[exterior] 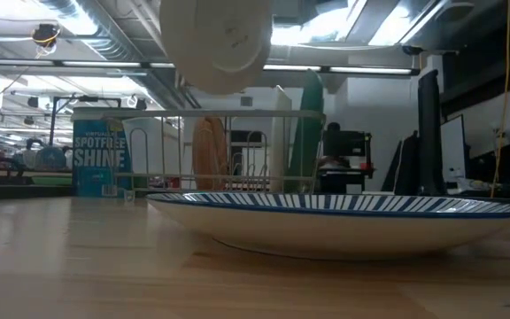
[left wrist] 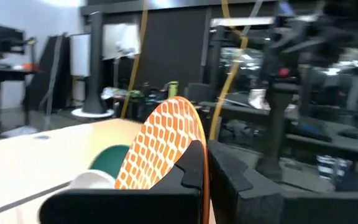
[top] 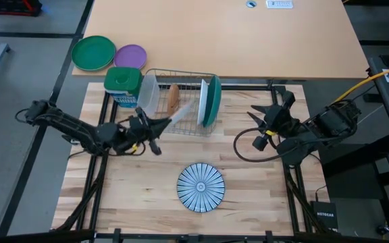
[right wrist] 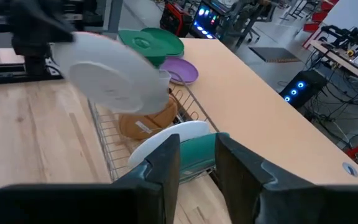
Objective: Sort dishes
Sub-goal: Put the orange patterned plate in the dish rack
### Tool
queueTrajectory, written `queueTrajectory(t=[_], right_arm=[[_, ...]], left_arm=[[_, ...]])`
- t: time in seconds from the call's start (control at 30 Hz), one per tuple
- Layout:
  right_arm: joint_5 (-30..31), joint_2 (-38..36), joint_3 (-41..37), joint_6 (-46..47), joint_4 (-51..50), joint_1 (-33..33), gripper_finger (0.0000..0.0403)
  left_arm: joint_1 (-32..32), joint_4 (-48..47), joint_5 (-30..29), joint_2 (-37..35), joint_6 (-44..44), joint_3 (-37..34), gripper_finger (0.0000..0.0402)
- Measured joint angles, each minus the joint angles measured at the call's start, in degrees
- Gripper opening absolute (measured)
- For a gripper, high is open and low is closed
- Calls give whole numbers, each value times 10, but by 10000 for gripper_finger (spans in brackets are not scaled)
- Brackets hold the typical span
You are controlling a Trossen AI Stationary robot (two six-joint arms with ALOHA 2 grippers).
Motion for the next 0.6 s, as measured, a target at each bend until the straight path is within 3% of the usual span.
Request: queueTrajectory(t=[0.33,0.6], right_arm=[[0,0,0,-1,0,0,104],[19,0,0,-22,0,0,104]], left_arm=[[101,-8,2,-1,-115,0,0],[158,-52,7,0,-266,0,0]])
